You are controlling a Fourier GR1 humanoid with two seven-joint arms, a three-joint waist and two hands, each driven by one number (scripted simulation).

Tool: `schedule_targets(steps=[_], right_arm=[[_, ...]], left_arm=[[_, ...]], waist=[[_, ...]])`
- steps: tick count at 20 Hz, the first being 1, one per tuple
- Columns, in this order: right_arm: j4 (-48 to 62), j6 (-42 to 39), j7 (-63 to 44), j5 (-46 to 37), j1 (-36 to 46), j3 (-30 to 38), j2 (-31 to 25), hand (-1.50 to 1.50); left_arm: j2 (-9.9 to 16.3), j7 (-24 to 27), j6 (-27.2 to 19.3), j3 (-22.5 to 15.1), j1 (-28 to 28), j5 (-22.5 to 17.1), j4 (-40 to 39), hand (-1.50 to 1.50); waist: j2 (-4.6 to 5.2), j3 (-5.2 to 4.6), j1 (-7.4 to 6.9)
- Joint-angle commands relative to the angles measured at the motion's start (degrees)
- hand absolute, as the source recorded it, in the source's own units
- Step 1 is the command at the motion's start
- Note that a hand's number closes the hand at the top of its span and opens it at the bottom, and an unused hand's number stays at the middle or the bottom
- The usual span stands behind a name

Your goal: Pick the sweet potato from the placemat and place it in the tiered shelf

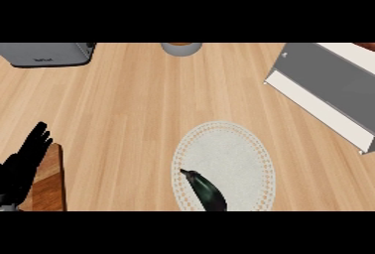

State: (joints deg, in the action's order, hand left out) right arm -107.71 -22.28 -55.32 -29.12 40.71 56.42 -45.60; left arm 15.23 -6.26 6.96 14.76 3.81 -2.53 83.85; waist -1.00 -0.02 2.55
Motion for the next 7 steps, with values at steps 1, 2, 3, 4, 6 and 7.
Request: schedule_targets(steps=[1, 2, 3, 4, 6, 7], right_arm=[[-5.1, -13.4, -8.5, 8.0, -3.5, 9.0, -4.7, -1.50], [-6.2, -15.4, -10.8, 9.5, -3.4, 9.6, -6.2, -1.50], [-5.2, -16.9, -9.0, 12.1, -4.9, 13.7, -6.5, -1.50], [-4.0, -18.4, -8.2, 14.2, -5.5, 16.3, -8.1, -1.50], [-4.1, -21.6, -8.2, 17.8, -6.5, 20.1, -10.7, -1.50], [-4.5, -23.0, -9.0, 18.7, -7.8, 22.2, -11.7, -1.50]], left_arm=[[-0.5, 0.4, -0.8, 1.0, 2.1, -0.1, -0.2, 0.00], [0.6, -0.1, -0.4, 1.3, 1.2, -0.3, 0.9, 0.00], [0.8, -1.2, -0.3, 1.8, 1.6, -0.8, 1.3, 0.00], [-0.5, 1.1, -1.5, 1.5, 1.4, 0.3, -1.2, 0.00], [-0.5, -1.1, -2.6, 1.3, 1.6, 0.7, 1.4, 0.00], [-0.4, 0.2, -1.1, 1.7, 4.1, -0.1, 1.4, 0.00]], waist=[[-0.84, 0.00, 2.54], [-0.67, -0.04, 1.94], [-0.81, 0.05, 2.48], [-0.71, -0.01, 3.09], [-1.25, 0.03, 4.10], [-1.09, -0.01, 3.24]])
